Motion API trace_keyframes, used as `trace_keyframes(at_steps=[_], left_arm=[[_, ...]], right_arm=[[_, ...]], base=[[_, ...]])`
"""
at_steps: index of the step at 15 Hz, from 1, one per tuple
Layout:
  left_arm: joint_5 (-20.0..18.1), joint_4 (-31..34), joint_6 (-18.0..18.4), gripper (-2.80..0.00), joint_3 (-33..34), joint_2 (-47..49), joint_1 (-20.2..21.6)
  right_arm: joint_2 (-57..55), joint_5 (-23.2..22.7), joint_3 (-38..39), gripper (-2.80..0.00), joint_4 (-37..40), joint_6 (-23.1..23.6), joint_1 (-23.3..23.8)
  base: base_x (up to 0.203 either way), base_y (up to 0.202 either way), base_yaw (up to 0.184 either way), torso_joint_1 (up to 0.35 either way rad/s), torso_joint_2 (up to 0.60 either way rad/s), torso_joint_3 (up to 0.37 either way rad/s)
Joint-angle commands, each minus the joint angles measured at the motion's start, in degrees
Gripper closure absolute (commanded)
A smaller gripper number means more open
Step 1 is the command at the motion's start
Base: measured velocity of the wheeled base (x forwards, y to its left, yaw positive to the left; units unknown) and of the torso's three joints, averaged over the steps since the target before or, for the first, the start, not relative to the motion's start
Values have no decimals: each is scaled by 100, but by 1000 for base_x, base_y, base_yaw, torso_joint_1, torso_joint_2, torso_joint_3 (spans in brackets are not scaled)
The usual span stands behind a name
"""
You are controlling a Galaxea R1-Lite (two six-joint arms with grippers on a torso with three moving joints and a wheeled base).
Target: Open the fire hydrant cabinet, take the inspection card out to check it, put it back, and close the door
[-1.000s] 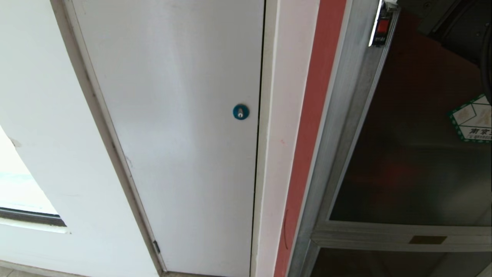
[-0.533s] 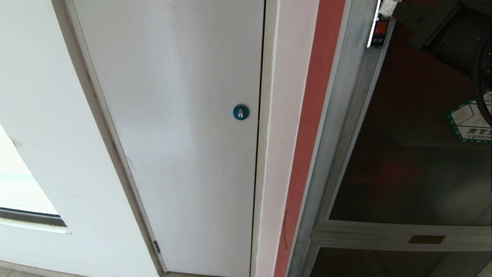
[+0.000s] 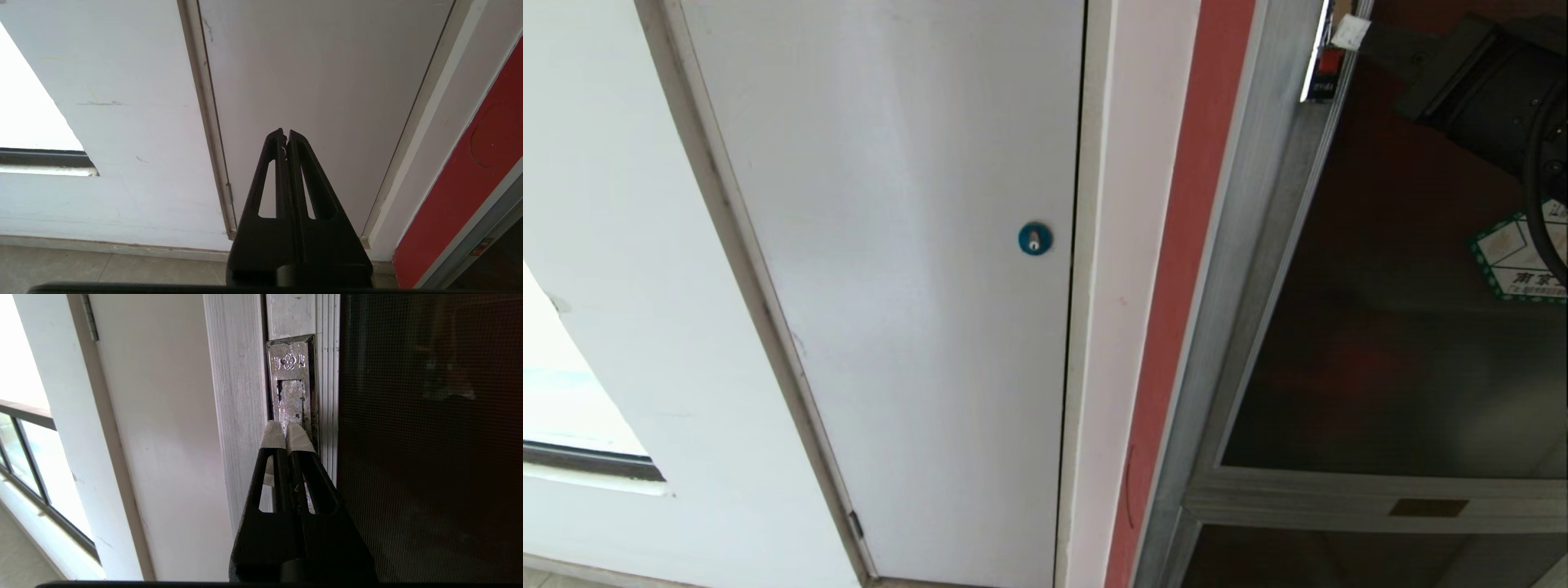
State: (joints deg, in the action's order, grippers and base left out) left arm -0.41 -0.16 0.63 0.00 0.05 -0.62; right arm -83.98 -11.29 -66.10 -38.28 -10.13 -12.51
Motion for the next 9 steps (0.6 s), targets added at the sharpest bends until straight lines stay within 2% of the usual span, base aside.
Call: trace_keyframes(at_steps=[1,9], left_arm=[[-2,-2,-2,0,35,4,1],[-2,-2,-2,0,35,4,1]], right_arm=[[-39,4,0,0,-22,2,3],[-188,13,27,0,-13,4,11]], base=[[0,0,0,0,0,0],[0,0,0,0,0,0]])
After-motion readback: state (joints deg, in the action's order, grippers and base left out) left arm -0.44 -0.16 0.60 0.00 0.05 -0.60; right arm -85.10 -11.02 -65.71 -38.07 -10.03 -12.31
